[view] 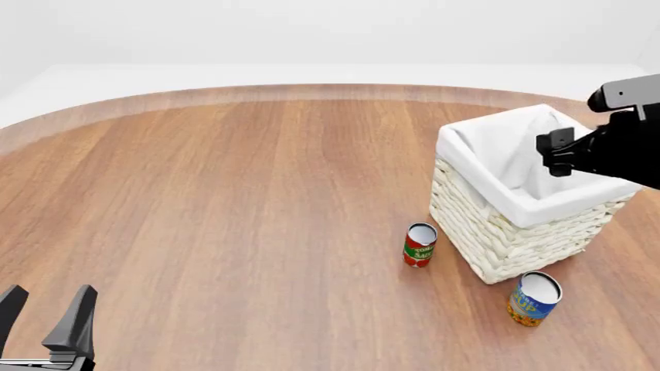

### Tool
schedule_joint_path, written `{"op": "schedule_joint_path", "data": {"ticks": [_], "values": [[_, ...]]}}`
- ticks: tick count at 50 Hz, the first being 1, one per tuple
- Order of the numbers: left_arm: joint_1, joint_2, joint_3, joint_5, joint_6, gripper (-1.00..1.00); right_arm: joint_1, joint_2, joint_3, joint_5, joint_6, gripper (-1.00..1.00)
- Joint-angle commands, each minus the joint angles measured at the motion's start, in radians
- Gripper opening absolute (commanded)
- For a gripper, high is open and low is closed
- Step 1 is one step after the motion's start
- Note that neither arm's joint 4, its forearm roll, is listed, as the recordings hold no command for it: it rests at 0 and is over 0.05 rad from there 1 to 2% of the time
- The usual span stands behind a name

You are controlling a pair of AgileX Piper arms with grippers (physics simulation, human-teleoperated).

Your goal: Pick up the alphabet soup and the cream cheese box, and put them in the basket.

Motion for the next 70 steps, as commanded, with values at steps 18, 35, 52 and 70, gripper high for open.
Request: {"op": "schedule_joint_path", "data": {"ticks": [18, 35, 52, 70], "values": [[0.0, 0.0, 0.0, 0.0, 0.0, 1.0, 0.041, -0.249, 0.086, 0.129, 0.012, 1.0], [0.0, 0.0, 0.0, 0.0, 0.0, 1.0, 0.063, -0.382, 0.144, 0.203, 0.03, 1.0], [0.0, 0.0, 0.0, 0.0, 0.0, 1.0, 0.084, -0.458, 0.215, 0.223, 0.046, 1.0], [0.0, 0.0, 0.0, 0.0, 0.0, 1.0, 0.094, -0.468, 0.223, 0.226, 0.05, 1.0]]}}
